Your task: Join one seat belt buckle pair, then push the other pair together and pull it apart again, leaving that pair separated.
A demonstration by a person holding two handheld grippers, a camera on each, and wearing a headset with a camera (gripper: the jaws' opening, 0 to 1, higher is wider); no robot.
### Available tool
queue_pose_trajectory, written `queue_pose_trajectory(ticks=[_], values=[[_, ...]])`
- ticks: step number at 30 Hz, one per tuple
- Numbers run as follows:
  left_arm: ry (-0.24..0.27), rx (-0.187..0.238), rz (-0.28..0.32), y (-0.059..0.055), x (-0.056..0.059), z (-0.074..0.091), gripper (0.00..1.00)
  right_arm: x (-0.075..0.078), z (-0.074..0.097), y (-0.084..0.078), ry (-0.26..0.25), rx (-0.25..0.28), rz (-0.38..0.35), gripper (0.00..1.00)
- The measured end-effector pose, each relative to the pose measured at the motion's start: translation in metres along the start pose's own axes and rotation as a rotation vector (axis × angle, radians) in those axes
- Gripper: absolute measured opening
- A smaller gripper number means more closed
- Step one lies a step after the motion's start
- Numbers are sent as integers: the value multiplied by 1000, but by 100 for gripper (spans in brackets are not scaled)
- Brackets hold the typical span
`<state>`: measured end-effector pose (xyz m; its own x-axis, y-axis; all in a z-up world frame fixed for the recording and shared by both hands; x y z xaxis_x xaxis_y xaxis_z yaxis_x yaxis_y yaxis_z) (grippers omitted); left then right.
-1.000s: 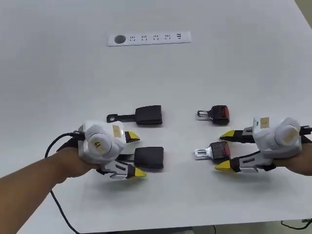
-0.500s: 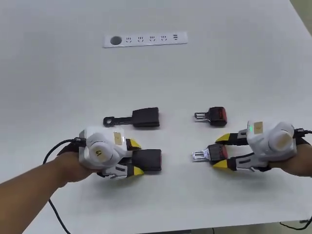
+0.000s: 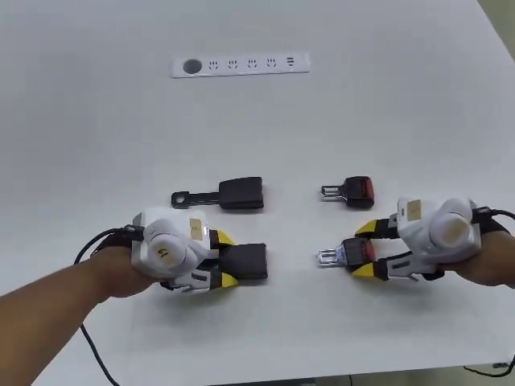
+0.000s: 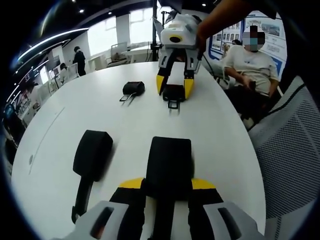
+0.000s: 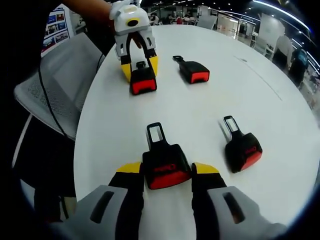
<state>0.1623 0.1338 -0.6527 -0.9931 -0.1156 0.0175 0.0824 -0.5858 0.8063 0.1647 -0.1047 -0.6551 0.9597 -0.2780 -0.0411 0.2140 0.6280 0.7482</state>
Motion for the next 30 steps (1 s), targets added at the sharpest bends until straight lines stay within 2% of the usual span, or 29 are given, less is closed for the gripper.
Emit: queue_pose_trajectory(ticks=[8, 13, 17, 24, 30], values=[[-1, -21, 4, 1, 0, -1, 34, -2, -4, 0, -36, -13, -23, 35], [2, -34, 12, 0, -1, -2, 34, -4, -8, 3, -38, -13, -22, 35], [4, -48, 15, 1, -1, -3, 34, -12, -14, 10, -33, -7, -19, 35], [7, -64, 19, 0, -3, -4, 34, -14, -19, 20, -36, -2, -25, 35], [9, -74, 22, 1, -2, -4, 34, -17, -31, 26, -39, 7, -28, 35]])
Point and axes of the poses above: the centre of the closed fingertips' face, and the gripper's own axes: z roughly backward along the fingers, x roughly to its right, y roughly out of its top, the point moved 5 cm from there along z, roughly backward along the fingers, and after that the axes turned 12 degrees about x, right-handed, at the moved point
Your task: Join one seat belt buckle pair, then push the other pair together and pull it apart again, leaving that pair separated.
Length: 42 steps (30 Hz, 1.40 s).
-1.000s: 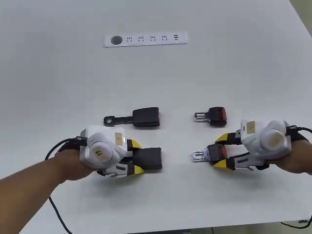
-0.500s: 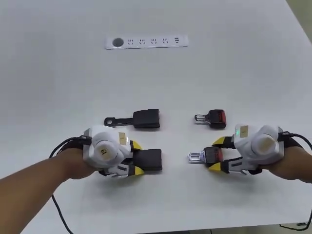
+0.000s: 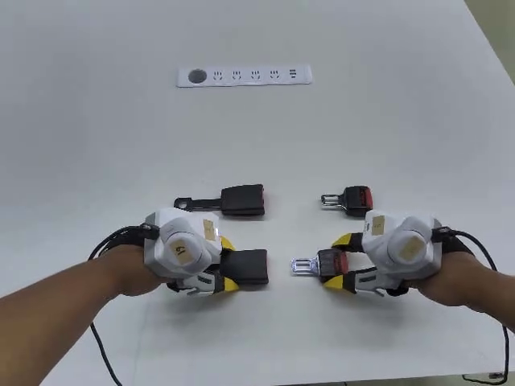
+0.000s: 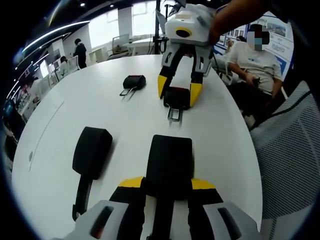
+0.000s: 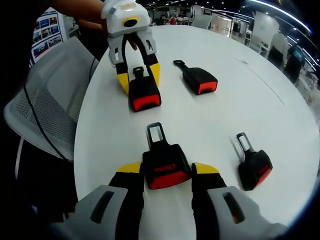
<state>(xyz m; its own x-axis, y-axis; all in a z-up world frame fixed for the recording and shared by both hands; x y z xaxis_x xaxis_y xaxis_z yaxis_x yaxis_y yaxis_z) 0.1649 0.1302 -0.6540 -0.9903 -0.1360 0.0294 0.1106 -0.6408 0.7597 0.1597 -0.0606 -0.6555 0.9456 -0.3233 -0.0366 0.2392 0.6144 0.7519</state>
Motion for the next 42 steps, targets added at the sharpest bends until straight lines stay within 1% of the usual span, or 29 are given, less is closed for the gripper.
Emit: queue_pose_trajectory(ticks=[3, 5, 9, 11, 12, 14, 17, 19, 20, 21, 24, 26, 27, 28, 30, 33, 35, 39, 42], values=[[1, -6, 2, 1, 1, 0, 34, -1, -6, 2, -1, 5, 6, 35], [1, -8, 1, 1, 1, 0, 34, -4, -11, 3, 4, 9, 10, 35], [1, -9, 2, 1, 1, 0, 34, -4, -21, 4, 7, 13, 16, 35], [1, -12, -1, 1, 1, 0, 34, -7, -25, 8, 10, 18, 19, 35], [0, -12, -1, 1, 1, 0, 34, -9, -24, 10, 13, 21, 21, 35], [0, -13, -3, 1, 1, 0, 34, -10, -26, 13, 19, 27, 24, 35], [0, -17, -4, 1, 2, 0, 34, -15, -35, 17, 28, 33, 33, 35], [1, -18, -1, 1, 2, 0, 34, -14, -36, 17, 34, 37, 34, 35], [0, -21, -6, 1, 2, 0, 33, -15, -35, 18, 36, 38, 39, 35], [-1, -23, -6, 1, 2, 0, 33, -16, -37, 19, 36, 48, 24, 35], [-7, -28, -15, 3, 3, 0, 33, -17, -38, 22, 34, 66, 20, 35], [-13, -28, -20, 4, 3, 0, 33, -20, -40, 26, 43, 76, 23, 35], [-13, -28, -23, 4, 3, 0, 33, -17, -38, 25, 33, 56, 49, 35], [-13, -26, -21, 3, 3, 1, 33, -19, -37, 27, 33, 65, 26, 35], [-13, -25, -21, 3, 3, 1, 33, -18, -34, 26, 34, 77, 22, 35], [-8, -20, -15, 3, 4, 1, 33, -18, -34, 26, 21, 88, 4, 35], [-8, -22, -17, 3, 4, 1, 33, -19, -33, 27, 16, 90, 3, 35], [-17, -39, -33, 4, 4, 0, 32, -19, -33, 30, 14, 90, 7, 34], [-17, -41, -34, 4, 4, 0, 32, -18, -33, 30, 13, 89, 7, 34]])
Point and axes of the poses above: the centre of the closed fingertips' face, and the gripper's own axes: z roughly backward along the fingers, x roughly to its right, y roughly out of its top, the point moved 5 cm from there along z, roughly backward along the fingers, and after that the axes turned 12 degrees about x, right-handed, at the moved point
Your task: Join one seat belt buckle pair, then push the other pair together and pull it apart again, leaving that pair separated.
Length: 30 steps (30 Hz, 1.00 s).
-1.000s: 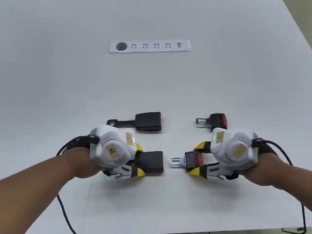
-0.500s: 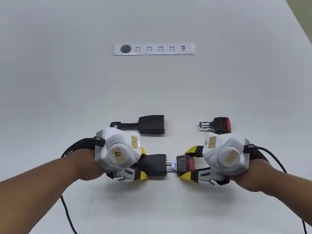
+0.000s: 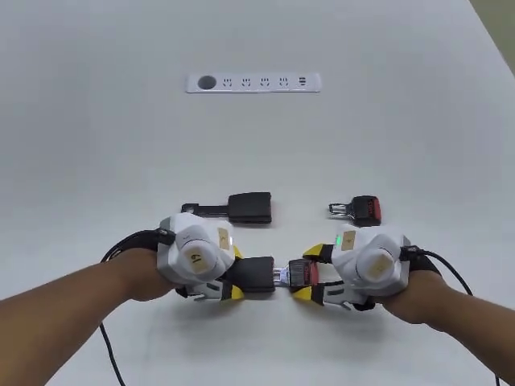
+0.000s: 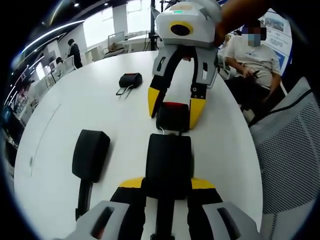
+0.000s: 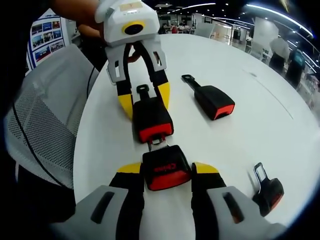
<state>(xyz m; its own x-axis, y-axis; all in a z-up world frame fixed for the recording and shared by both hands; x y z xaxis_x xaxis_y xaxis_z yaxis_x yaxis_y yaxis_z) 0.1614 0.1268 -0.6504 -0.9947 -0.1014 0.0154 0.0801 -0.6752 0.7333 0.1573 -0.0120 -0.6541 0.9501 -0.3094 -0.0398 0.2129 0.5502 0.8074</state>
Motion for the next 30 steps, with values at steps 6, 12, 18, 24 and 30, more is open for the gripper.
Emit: queue_pose_trajectory(ticks=[6, 12, 18, 24, 30], values=[[-22, -19, -24, 2, -1, -1, 32, -3, -8, 5, 4, 3, 8, 34], [-20, -25, -24, 2, -2, 0, 32, -8, -14, -1, 12, -10, -10, 34], [-23, -29, -29, 1, -5, 0, 32, -7, -16, -1, 8, -8, -3, 34], [-24, -26, -29, 1, -4, 0, 32, -5, -19, 1, 12, -4, 1, 34], [-24, -21, -22, 1, -3, 0, 32, -3, -19, 4, 23, 3, 5, 34]])
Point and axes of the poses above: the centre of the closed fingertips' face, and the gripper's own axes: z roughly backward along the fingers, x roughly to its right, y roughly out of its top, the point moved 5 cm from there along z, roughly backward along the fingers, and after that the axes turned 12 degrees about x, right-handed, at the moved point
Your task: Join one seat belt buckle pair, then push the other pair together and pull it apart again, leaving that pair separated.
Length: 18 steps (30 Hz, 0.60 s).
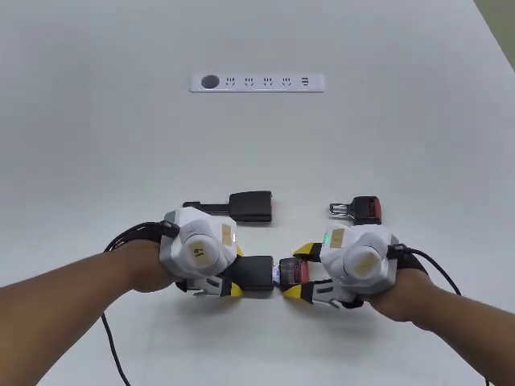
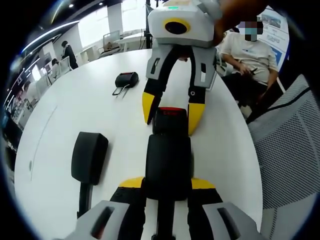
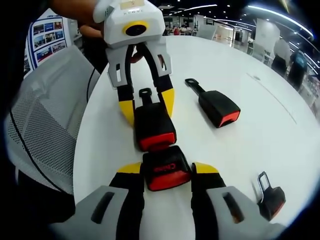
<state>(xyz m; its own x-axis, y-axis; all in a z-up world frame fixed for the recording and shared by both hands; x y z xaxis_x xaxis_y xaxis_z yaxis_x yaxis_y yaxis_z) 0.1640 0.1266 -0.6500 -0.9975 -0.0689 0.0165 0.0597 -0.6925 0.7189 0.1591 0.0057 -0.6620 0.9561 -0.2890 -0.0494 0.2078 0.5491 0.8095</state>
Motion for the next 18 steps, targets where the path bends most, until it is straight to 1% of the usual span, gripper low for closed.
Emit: queue_pose_trajectory(ticks=[2, 6, 9, 12, 15, 18], values=[[1, 6, 5, -2, 0, 0, 32, 1, 0, 1, 6, 2, 4, 34], [2, 6, 6, -1, 1, 0, 32, 3, 1, 2, 18, 12, 4, 34], [-1, 6, 4, -1, 2, -1, 32, 3, 1, 5, 36, 14, 4, 34], [-2, 21, 10, -3, 2, 0, 32, 4, 5, 6, 54, 18, 6, 33], [-5, 32, 10, -3, 2, 0, 32, 5, 6, 6, 64, 41, 2, 33], [-8, 39, 4, -4, 3, 0, 32, 5, 6, 4, 69, 52, 5, 33]])
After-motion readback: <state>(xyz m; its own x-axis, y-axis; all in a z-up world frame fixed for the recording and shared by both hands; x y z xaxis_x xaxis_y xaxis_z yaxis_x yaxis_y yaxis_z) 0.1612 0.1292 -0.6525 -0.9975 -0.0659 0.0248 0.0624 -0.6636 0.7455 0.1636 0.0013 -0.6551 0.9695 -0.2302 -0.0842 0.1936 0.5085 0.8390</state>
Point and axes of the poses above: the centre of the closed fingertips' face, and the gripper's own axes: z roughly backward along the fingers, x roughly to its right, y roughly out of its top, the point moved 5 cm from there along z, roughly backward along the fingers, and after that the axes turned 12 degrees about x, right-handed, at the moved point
